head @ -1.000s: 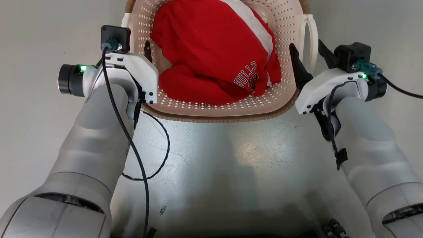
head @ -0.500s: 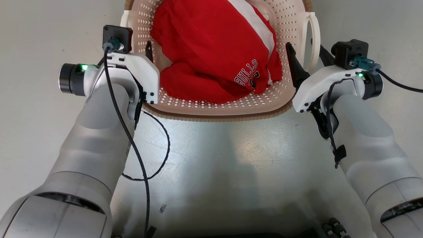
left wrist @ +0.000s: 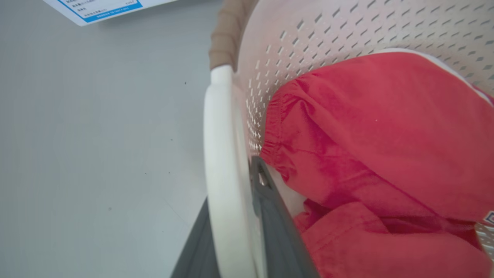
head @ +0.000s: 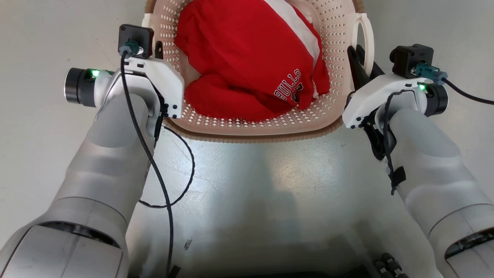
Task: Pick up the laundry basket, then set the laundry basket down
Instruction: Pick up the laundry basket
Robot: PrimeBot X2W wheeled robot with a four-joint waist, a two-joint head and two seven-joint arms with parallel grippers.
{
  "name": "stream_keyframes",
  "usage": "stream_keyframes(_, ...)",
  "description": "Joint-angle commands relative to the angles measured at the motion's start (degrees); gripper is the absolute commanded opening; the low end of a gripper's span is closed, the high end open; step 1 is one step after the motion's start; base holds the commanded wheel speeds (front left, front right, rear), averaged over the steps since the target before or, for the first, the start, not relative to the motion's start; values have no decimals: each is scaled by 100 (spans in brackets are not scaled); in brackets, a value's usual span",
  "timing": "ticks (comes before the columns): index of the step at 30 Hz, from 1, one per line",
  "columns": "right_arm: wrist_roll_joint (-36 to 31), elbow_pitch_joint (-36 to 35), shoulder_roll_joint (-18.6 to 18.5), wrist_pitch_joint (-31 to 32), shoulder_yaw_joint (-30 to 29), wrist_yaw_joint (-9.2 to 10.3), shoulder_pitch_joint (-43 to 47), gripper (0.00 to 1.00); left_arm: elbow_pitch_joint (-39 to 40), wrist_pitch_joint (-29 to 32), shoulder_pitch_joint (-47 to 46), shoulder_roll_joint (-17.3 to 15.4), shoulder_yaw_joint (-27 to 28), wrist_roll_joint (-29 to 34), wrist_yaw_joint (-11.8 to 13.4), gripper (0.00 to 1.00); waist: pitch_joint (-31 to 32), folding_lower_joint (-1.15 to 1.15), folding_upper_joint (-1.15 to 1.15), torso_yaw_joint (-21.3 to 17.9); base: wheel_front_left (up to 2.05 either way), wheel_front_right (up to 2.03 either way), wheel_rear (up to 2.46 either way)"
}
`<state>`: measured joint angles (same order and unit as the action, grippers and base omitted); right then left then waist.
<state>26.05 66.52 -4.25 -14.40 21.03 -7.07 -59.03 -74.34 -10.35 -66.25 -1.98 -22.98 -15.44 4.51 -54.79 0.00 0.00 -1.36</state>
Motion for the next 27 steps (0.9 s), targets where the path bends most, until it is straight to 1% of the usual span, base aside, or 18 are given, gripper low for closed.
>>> stream_keyframes(1,6,-3,137,-60,137,-42,184,0,41,-24,56,-94,17,21,-5,0,6,0,0,-1,0,0,0)
stream_keyframes(8,167,77,137,-60,368,-42,246,0,40,83,149,-92,-25,-52,37,0,175,0,0,17,0,0,0)
stream_keyframes(12,272,195,137,-60,519,-42,298,0,39,155,271,-91,-12,-144,88,0,378,0,0,40,0,0,0)
stream_keyframes(15,405,298,137,-35,665,-42,366,0,39,245,412,-91,-20,-242,74,0,593,0,0,51,0,0,0)
stream_keyframes(24,830,450,137,298,1118,-42,612,0,39,647,960,-90,-244,-516,78,0,1537,0,0,-30,0,0,0)
stream_keyframes(25,896,493,137,337,1185,-42,675,0,39,740,1090,-90,-316,-588,52,0,1800,0,0,-65,0,0,0)
stream_keyframes(27,978,518,137,402,1253,-42,757,0,39,849,1236,-90,-372,-685,37,0,2073,0,0,-98,0,0,0)
